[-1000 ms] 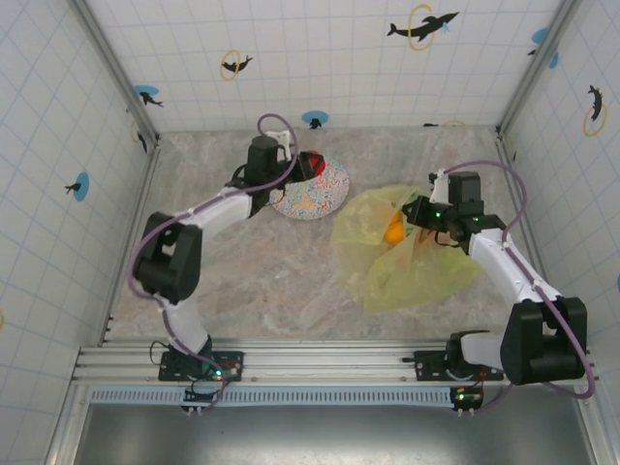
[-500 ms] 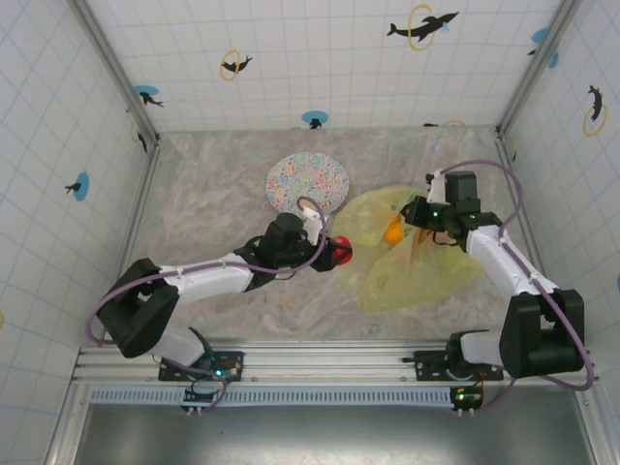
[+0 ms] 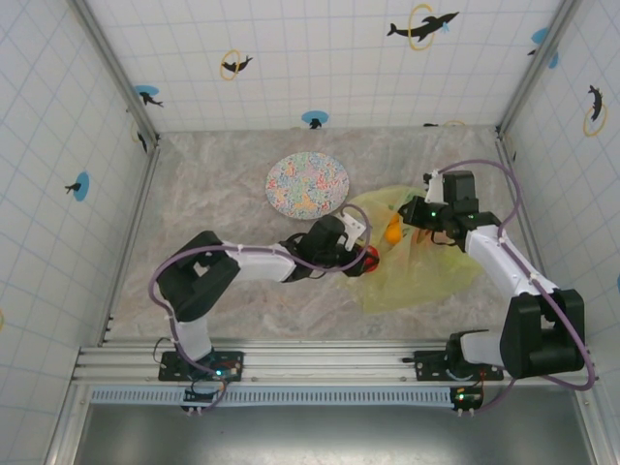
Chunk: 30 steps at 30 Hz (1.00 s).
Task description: Place the fruits into the plastic bag
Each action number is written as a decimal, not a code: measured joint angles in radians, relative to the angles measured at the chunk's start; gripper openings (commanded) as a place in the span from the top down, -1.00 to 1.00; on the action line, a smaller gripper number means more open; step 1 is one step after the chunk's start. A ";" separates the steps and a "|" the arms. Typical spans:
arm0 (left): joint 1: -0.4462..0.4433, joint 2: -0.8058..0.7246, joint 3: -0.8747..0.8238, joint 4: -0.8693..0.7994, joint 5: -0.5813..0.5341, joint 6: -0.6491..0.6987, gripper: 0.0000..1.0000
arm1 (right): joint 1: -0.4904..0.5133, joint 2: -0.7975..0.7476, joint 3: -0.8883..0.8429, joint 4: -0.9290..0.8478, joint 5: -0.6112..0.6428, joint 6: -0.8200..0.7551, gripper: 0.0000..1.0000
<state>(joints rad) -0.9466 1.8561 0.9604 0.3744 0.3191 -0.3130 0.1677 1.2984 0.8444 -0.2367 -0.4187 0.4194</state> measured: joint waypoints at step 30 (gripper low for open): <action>0.000 0.264 0.320 0.186 -0.124 -0.132 -0.26 | 0.020 -0.076 -0.012 0.014 -0.024 0.050 0.99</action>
<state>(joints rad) -0.9466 2.1201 1.2808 0.5602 0.1955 -0.4446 0.1879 1.2221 0.8322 -0.2226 -0.4423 0.4698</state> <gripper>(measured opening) 0.615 0.055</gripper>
